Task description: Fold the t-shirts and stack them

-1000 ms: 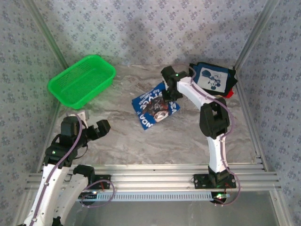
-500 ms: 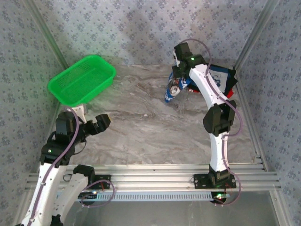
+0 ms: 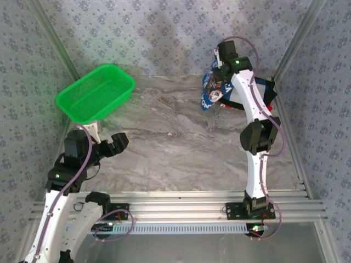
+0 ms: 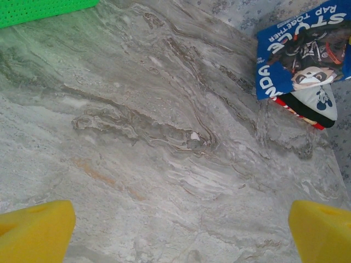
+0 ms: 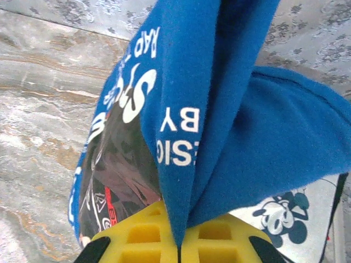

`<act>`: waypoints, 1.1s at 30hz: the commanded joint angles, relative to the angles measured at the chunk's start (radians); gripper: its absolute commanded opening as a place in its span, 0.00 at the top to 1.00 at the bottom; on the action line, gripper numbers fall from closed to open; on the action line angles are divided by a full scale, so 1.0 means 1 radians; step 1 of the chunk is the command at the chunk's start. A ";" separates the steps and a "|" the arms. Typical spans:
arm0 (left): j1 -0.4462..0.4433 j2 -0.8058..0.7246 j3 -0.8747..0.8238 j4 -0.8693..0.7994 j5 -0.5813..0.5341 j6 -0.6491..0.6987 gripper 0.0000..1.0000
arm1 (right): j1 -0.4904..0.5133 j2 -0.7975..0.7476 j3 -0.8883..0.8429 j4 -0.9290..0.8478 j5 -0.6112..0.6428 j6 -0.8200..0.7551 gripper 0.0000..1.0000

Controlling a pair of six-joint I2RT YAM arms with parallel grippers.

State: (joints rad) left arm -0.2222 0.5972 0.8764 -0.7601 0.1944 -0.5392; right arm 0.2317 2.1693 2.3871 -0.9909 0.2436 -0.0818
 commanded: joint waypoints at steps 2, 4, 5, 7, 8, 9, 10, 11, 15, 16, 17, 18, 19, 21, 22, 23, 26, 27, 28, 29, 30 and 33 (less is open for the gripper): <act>0.006 -0.010 0.014 -0.015 -0.003 0.015 0.00 | -0.049 -0.057 0.042 0.038 -0.011 -0.023 1.00; 0.006 -0.009 0.016 -0.019 -0.008 0.015 0.00 | -0.072 -0.064 0.042 0.050 -0.037 -0.020 1.00; 0.007 -0.010 0.017 -0.021 -0.012 0.017 0.00 | -0.082 -0.067 0.042 0.054 -0.052 -0.018 1.00; 0.006 -0.010 0.017 -0.022 -0.016 0.016 0.00 | -0.103 -0.071 0.043 0.062 -0.066 -0.016 1.00; 0.007 -0.008 0.018 -0.022 -0.017 0.015 0.00 | -0.112 -0.069 0.042 0.063 -0.076 -0.016 1.00; 0.006 -0.007 0.018 -0.022 -0.018 0.013 0.00 | -0.125 -0.071 0.041 0.065 -0.088 -0.013 1.00; 0.006 -0.007 0.018 -0.023 -0.019 0.012 0.00 | -0.135 -0.071 0.042 0.066 -0.099 -0.009 1.00; 0.006 -0.007 0.018 -0.024 -0.020 0.012 0.00 | -0.146 -0.071 0.041 0.066 -0.106 0.004 1.00; 0.006 -0.010 0.021 -0.037 -0.025 0.010 0.00 | -0.191 -0.074 0.034 0.069 -0.141 0.015 1.00; 0.006 -0.011 0.022 -0.039 -0.026 0.010 0.00 | -0.202 -0.075 0.030 0.070 -0.150 0.017 1.00; 0.006 -0.012 0.023 -0.042 -0.027 0.010 0.00 | -0.214 -0.079 0.025 0.072 -0.155 0.020 1.00; 0.006 -0.013 0.025 -0.043 -0.027 0.010 0.00 | -0.228 -0.083 0.019 0.071 -0.160 0.022 1.00; 0.006 -0.014 0.024 -0.045 -0.029 0.009 0.00 | -0.243 -0.087 0.012 0.073 -0.170 0.025 1.00; 0.006 -0.016 0.022 -0.047 -0.033 0.008 0.00 | -0.271 -0.095 -0.002 0.077 -0.185 0.031 1.00; 0.006 -0.016 0.021 -0.048 -0.033 0.007 0.00 | -0.287 -0.098 -0.011 0.081 -0.198 0.034 1.00; 0.006 -0.015 0.021 -0.047 -0.034 0.007 0.00 | -0.301 -0.102 -0.021 0.082 -0.217 0.039 1.00; 0.006 -0.013 0.018 -0.048 -0.033 0.005 0.00 | -0.345 -0.108 -0.055 0.091 -0.249 0.053 1.00; 0.006 -0.011 0.016 -0.048 -0.034 0.005 0.01 | -0.358 -0.110 -0.070 0.094 -0.268 0.060 1.00; 0.006 -0.010 0.016 -0.049 -0.034 0.007 0.00 | -0.368 -0.110 -0.084 0.099 -0.282 0.064 1.00; 0.006 -0.009 0.015 -0.050 -0.033 0.008 0.00 | -0.375 -0.109 -0.093 0.101 -0.291 0.066 1.00; 0.006 -0.008 0.012 -0.052 -0.033 0.010 0.00 | -0.381 -0.108 -0.108 0.105 -0.298 0.069 1.00; 0.006 -0.006 0.004 -0.058 -0.036 0.012 0.00 | -0.394 -0.104 -0.155 0.114 -0.303 0.074 1.00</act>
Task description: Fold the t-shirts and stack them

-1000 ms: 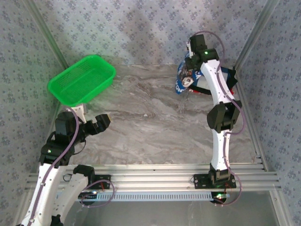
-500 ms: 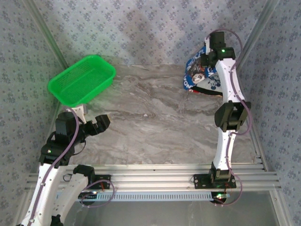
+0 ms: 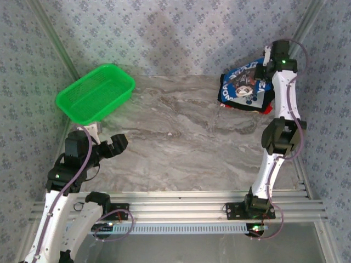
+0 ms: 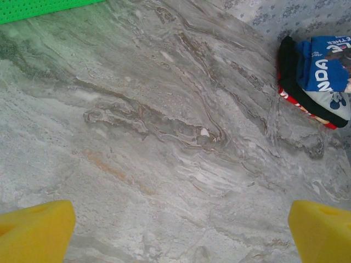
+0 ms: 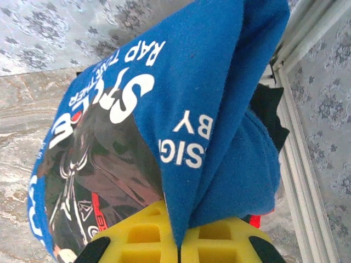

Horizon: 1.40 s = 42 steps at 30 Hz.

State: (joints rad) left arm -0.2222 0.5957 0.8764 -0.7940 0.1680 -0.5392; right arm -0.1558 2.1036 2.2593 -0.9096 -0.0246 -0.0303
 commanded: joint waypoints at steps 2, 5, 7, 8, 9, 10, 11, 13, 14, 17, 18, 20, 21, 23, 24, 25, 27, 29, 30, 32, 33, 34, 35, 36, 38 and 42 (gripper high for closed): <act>0.006 -0.006 -0.003 -0.029 -0.010 0.012 0.00 | -0.019 -0.036 -0.069 0.045 -0.032 0.023 1.00; 0.005 -0.011 -0.008 -0.045 -0.019 0.013 0.00 | -0.044 -0.026 -0.132 0.070 -0.021 0.041 0.92; 0.006 -0.011 -0.012 -0.057 -0.027 0.013 0.00 | -0.060 -0.010 -0.156 0.078 0.009 0.058 0.81; 0.007 -0.011 -0.011 -0.062 -0.028 0.013 0.01 | -0.068 -0.002 -0.162 0.079 0.010 0.064 0.76; 0.006 -0.010 -0.012 -0.066 -0.028 0.013 0.00 | -0.074 0.006 -0.165 0.079 0.023 0.066 0.63; 0.007 -0.008 -0.011 -0.069 -0.028 0.013 0.00 | -0.079 0.015 -0.163 0.071 0.055 0.075 0.55; 0.006 -0.007 -0.011 -0.072 -0.028 0.013 0.00 | -0.086 0.021 -0.160 0.063 0.081 0.087 0.50; 0.006 -0.003 -0.003 -0.077 -0.026 0.013 0.00 | -0.108 0.020 -0.168 0.060 0.086 0.108 0.40; 0.007 -0.002 -0.001 -0.078 -0.025 0.013 0.00 | -0.116 0.016 -0.173 0.054 0.097 0.117 0.38; 0.007 0.005 0.008 -0.076 -0.028 0.010 0.00 | -0.141 -0.022 -0.214 0.054 0.090 0.133 0.32; 0.006 0.009 0.012 -0.071 -0.028 0.007 0.00 | -0.149 -0.039 -0.231 0.051 0.093 0.142 0.29; 0.006 0.018 0.022 -0.060 -0.025 0.003 0.00 | -0.160 -0.095 -0.284 0.064 0.064 0.145 0.26; 0.006 0.019 0.026 -0.050 -0.024 -0.001 0.00 | -0.163 -0.137 -0.326 0.078 0.052 0.144 0.24; 0.006 0.017 0.030 -0.027 -0.020 -0.011 0.00 | -0.164 -0.233 -0.430 0.125 0.004 0.119 0.20; 0.006 0.014 0.029 -0.011 -0.016 -0.014 0.00 | -0.161 -0.290 -0.496 0.152 -0.016 0.115 0.18; 0.006 0.010 0.024 0.005 -0.018 -0.018 0.00 | -0.159 -0.352 -0.560 0.165 -0.041 0.111 0.16; 0.006 0.001 0.008 0.029 -0.034 -0.021 0.00 | -0.157 -0.493 -0.723 0.238 -0.095 0.106 0.11; 0.006 -0.012 -0.017 0.051 -0.076 -0.017 0.00 | -0.159 -0.650 -0.904 0.301 -0.158 0.113 0.08; 0.006 -0.020 -0.036 0.064 -0.110 -0.010 0.00 | -0.153 -0.735 -1.002 0.333 -0.175 0.116 0.07; 0.008 -0.028 -0.076 0.085 -0.203 0.017 0.00 | -0.145 -0.902 -1.204 0.368 -0.180 0.126 0.00; 0.010 -0.029 -0.102 0.095 -0.279 0.033 0.00 | -0.143 -0.989 -1.305 0.383 -0.163 0.129 0.00; 0.012 -0.026 -0.130 0.107 -0.360 0.045 0.00 | -0.145 -1.097 -1.409 0.400 -0.147 0.146 0.00; 0.017 -0.023 -0.157 0.127 -0.423 0.063 0.00 | -0.146 -1.162 -1.474 0.409 -0.146 0.165 0.00; 0.030 -0.014 -0.199 0.191 -0.465 0.103 0.00 | -0.128 -1.245 -1.560 0.466 -0.107 0.228 0.00; 0.050 -0.006 -0.320 0.371 -0.488 0.189 0.00 | -0.067 -1.337 -1.652 0.659 -0.071 0.251 0.00; 0.091 0.043 -0.565 0.868 -0.578 0.298 0.00 | 0.082 -1.284 -1.849 1.026 0.124 0.214 0.00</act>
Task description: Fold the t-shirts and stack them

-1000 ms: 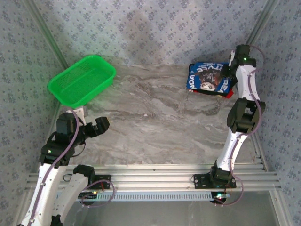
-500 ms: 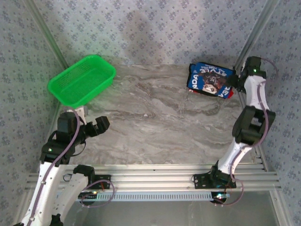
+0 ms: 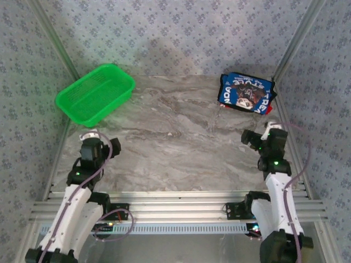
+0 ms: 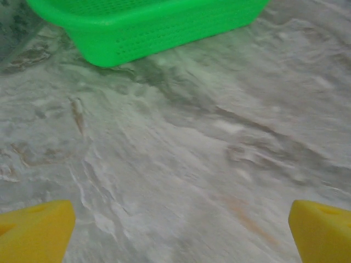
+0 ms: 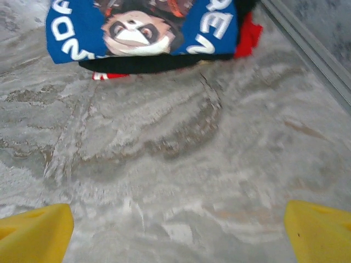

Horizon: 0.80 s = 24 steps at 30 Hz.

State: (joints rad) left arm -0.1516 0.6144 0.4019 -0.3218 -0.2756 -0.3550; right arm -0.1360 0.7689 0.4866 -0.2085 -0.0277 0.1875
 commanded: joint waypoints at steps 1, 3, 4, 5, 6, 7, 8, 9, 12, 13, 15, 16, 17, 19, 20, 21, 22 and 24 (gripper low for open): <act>0.039 0.063 -0.139 0.510 -0.139 0.119 0.00 | 0.092 0.107 -0.100 0.373 0.141 -0.023 0.00; 0.080 0.170 -0.160 0.614 -0.086 0.144 0.00 | 0.127 0.222 -0.121 0.450 0.159 -0.049 0.00; 0.093 0.242 -0.160 0.661 -0.068 0.152 0.00 | 0.144 0.271 -0.138 0.526 0.167 -0.066 0.00; 0.097 0.303 -0.160 0.703 -0.062 0.158 0.00 | 0.159 0.309 -0.157 0.602 0.188 -0.076 0.00; 0.098 0.366 -0.166 0.779 -0.064 0.159 0.00 | 0.165 0.354 -0.176 0.692 0.195 -0.088 0.00; 0.101 0.431 -0.179 0.879 -0.070 0.150 0.00 | 0.163 0.400 -0.185 0.761 0.185 -0.091 0.00; 0.104 0.469 -0.173 0.913 -0.067 0.134 0.00 | 0.162 0.434 -0.188 0.829 0.171 -0.096 0.00; 0.111 0.520 -0.177 1.001 -0.052 0.134 0.00 | 0.162 0.478 -0.187 0.895 0.153 -0.099 0.00; 0.126 0.627 -0.099 1.000 0.019 0.143 0.00 | 0.136 0.549 -0.110 0.832 0.016 -0.118 0.00; 0.134 0.651 -0.086 1.003 0.064 0.157 0.00 | 0.127 0.538 -0.126 0.845 -0.010 -0.116 0.00; 0.156 0.647 -0.096 1.022 0.175 0.176 0.00 | 0.108 0.492 -0.199 0.932 0.017 -0.086 0.00; 0.160 0.638 -0.126 1.076 0.206 0.185 0.00 | 0.094 0.465 -0.237 0.969 0.060 -0.052 0.00; 0.161 0.618 -0.148 1.096 0.226 0.192 0.00 | 0.080 0.450 -0.266 0.994 0.083 -0.022 0.00; 0.157 0.603 -0.187 1.164 0.254 0.210 0.00 | 0.061 0.431 -0.296 1.021 0.102 0.006 0.00; 0.153 0.601 -0.184 1.154 0.257 0.218 0.00 | 0.064 0.429 -0.295 1.022 0.100 -0.001 0.00; 0.144 0.604 -0.185 1.162 0.262 0.232 0.00 | 0.080 0.425 -0.287 1.011 0.115 -0.040 0.00; 0.137 0.600 -0.187 1.161 0.255 0.238 0.00 | 0.115 0.416 -0.286 1.016 0.196 -0.089 0.00; 0.138 0.599 -0.188 1.165 0.247 0.232 0.00 | 0.102 0.428 -0.273 1.022 0.207 -0.103 0.00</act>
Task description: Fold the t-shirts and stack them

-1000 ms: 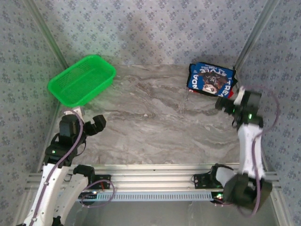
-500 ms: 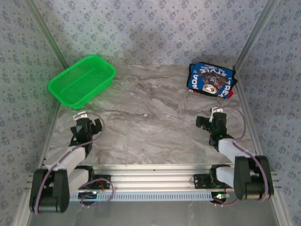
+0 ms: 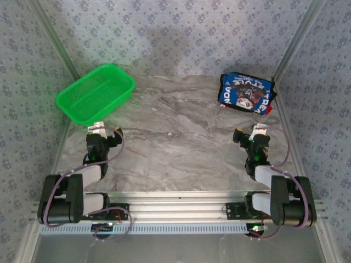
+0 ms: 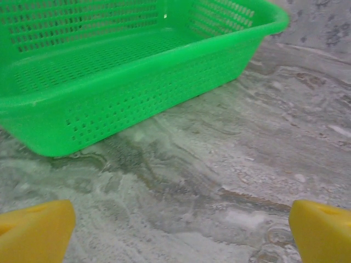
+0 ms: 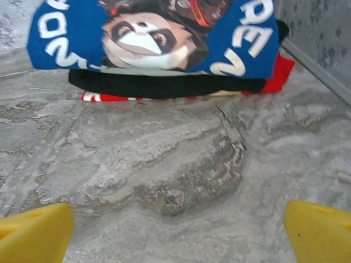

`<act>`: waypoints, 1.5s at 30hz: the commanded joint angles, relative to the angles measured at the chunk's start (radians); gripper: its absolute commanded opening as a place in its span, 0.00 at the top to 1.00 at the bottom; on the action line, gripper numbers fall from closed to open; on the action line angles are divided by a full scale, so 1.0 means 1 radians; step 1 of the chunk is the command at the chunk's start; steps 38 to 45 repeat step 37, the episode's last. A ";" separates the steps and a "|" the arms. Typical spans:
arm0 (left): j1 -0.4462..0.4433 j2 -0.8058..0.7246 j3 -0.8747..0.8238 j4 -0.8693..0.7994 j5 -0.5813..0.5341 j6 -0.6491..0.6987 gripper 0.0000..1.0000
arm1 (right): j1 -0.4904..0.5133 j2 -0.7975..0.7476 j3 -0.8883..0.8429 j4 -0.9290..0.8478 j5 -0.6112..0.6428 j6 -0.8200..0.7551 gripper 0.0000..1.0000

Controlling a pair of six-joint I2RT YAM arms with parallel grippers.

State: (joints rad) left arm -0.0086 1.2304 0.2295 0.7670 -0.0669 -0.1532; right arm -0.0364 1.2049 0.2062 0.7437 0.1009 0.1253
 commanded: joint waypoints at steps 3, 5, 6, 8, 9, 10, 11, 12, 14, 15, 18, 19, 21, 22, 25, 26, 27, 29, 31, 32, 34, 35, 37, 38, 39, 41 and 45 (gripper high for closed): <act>0.007 -0.017 -0.016 0.073 0.042 0.017 0.00 | -0.041 0.053 0.025 0.099 0.028 -0.028 0.00; 0.022 -0.016 -0.004 0.051 0.046 0.019 0.00 | -0.055 0.080 0.073 0.071 0.002 -0.045 0.00; 0.020 -0.019 -0.008 0.058 0.030 0.063 0.01 | -0.069 0.098 0.108 0.022 -0.051 -0.051 0.00; 0.040 0.036 -0.019 0.162 -0.039 0.073 0.00 | -0.051 0.160 0.091 0.110 -0.099 -0.091 0.00; 0.067 0.065 -0.010 0.174 -0.010 0.048 0.00 | -0.050 0.189 0.092 0.129 -0.097 -0.090 0.00; 0.072 0.103 -0.001 0.202 0.029 0.061 0.00 | -0.049 0.219 0.103 0.135 -0.088 -0.086 0.00; 0.072 0.138 0.010 0.217 0.070 0.083 0.00 | -0.040 0.253 0.109 0.152 -0.078 -0.093 0.00; 0.073 0.167 0.023 0.223 0.093 0.093 0.00 | -0.031 0.286 0.114 0.177 -0.066 -0.100 0.00; 0.071 0.252 0.034 0.273 0.095 0.098 0.00 | -0.021 0.322 0.137 0.162 -0.045 -0.102 0.00; 0.070 0.307 0.039 0.336 0.089 0.093 0.00 | -0.018 0.306 0.151 0.112 -0.035 -0.102 0.00; 0.072 0.288 0.114 0.157 0.111 0.102 0.00 | -0.001 0.316 0.165 0.097 -0.003 -0.111 0.00; 0.074 0.321 0.112 0.222 0.116 0.095 0.00 | 0.001 0.321 0.161 0.123 0.001 -0.115 0.00; 0.080 0.295 0.144 0.110 0.122 0.094 0.00 | 0.009 0.316 0.163 0.112 0.008 -0.124 0.00; 0.083 0.309 0.147 0.131 0.121 0.088 0.00 | 0.022 0.317 0.166 0.106 0.027 -0.132 0.00; 0.084 0.307 0.150 0.118 0.121 0.089 0.00 | 0.019 0.316 0.177 0.081 0.008 -0.134 0.00; 0.083 0.303 0.152 0.109 0.122 0.088 0.00 | 0.012 0.316 0.175 0.085 -0.012 -0.133 0.00; 0.084 0.303 0.153 0.106 0.123 0.089 0.00 | 0.015 0.317 0.178 0.083 -0.011 -0.137 0.00; 0.084 0.303 0.154 0.106 0.122 0.089 0.00 | 0.015 0.317 0.181 0.076 -0.035 -0.146 0.00; 0.083 0.304 0.154 0.108 0.121 0.089 0.00 | 0.008 0.320 0.185 0.072 -0.055 -0.145 0.00; 0.084 0.304 0.153 0.107 0.121 0.089 0.00 | 0.003 0.320 0.185 0.067 -0.066 -0.144 0.00; 0.082 0.304 0.153 0.108 0.121 0.088 0.00 | 0.000 0.320 0.185 0.068 -0.069 -0.142 0.00; 0.084 0.304 0.154 0.109 0.122 0.089 0.00 | 0.001 0.321 0.184 0.071 -0.071 -0.142 0.00; 0.084 0.304 0.153 0.109 0.122 0.089 0.00 | 0.003 0.318 0.179 0.076 -0.066 -0.144 0.00; 0.084 0.304 0.153 0.109 0.122 0.089 0.00 | 0.003 0.318 0.179 0.076 -0.066 -0.144 0.00; 0.084 0.304 0.153 0.109 0.122 0.089 0.00 | 0.003 0.318 0.179 0.076 -0.066 -0.144 0.00; 0.084 0.304 0.153 0.109 0.122 0.089 0.00 | 0.003 0.318 0.179 0.076 -0.066 -0.144 0.00; 0.084 0.304 0.153 0.109 0.122 0.089 0.00 | 0.003 0.318 0.179 0.076 -0.066 -0.144 0.00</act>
